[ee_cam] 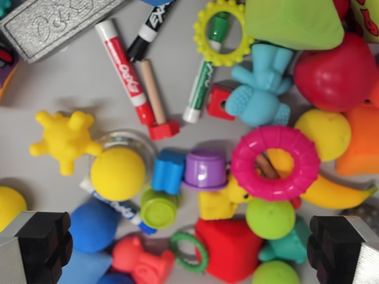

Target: Pick an object from the bin

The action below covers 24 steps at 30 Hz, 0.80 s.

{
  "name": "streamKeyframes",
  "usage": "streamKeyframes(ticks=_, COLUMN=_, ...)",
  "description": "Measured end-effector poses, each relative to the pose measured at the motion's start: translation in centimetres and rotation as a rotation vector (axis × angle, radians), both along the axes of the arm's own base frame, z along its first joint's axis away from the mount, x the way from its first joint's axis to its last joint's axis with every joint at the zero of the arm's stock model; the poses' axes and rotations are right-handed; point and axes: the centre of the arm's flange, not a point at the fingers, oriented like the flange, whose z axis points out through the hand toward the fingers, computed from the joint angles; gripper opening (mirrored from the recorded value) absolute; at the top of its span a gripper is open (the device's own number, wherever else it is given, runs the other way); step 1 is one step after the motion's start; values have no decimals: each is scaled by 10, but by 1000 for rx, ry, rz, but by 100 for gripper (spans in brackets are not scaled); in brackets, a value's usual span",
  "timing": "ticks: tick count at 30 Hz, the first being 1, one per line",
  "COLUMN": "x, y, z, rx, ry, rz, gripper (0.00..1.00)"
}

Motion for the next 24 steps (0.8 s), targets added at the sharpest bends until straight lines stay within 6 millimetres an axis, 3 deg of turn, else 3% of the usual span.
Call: streamKeyframes(ticks=24, x=11, y=20, z=-19, rx=-7, ry=-17, rz=-206, gripper=100)
